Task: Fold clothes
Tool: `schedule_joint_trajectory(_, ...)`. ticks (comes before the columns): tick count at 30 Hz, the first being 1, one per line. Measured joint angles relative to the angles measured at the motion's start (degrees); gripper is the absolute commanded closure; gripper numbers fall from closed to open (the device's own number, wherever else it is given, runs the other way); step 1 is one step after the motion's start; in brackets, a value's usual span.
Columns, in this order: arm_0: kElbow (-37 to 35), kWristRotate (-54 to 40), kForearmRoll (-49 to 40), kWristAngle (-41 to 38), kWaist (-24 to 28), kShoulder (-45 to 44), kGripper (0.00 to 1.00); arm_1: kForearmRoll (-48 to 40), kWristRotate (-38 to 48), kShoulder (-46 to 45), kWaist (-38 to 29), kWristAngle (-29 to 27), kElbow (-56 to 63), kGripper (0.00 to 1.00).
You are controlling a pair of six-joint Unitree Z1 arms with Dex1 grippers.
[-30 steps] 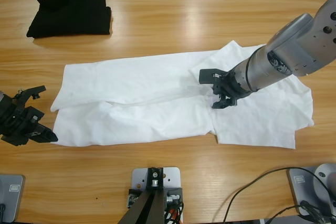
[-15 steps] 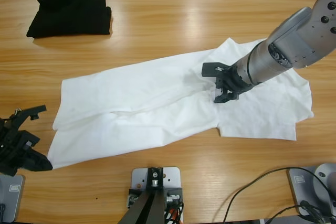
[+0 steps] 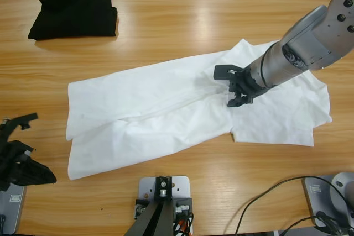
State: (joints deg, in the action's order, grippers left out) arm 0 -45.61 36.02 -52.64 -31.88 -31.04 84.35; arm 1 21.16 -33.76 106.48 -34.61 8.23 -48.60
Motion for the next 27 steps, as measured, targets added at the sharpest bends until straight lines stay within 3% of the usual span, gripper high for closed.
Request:
schedule_joint_trajectory(1, 0.12, 1.29, 0.03, 1.47, 1.18, -1.65, 0.219, 0.52, 0.13, -0.3, 0.17, -0.23, 0.01, 0.438)
schedule_joint_trajectory(4, 1.74, 4.38, 3.45, 4.2, 7.55, -7.37, 0.229, 1.77, 3.27, -2.62, 0.74, -0.73, 0.25, 0.422)
schedule_joint_trajectory(7, 5.85, 5.19, 11.01, 4.16, 12.52, -8.88, 0.076, 2.08, 10.43, -8.06, 1.15, -0.76, -0.3, 0.414)
schedule_joint_trajectory(8, 7.02, 5.27, 13.64, 3.69, 13.18, -8.58, 0.073, 2.32, 12.13, -9.73, 1.26, -0.76, -1.01, 0.414)
schedule_joint_trajectory(17, 17.12, 5.16, 35.52, 0.24, 14.53, 6.97, 0.082, 4.63, 14.72, -13.95, 1.46, -1.24, -2.48, 0.407)
schedule_joint_trajectory(27, 17.02, 4.77, 40.45, -1.57, 14.56, 10.43, 0.082, 4.97, 14.72, -13.95, 1.55, -1.37, -2.48, 0.391)
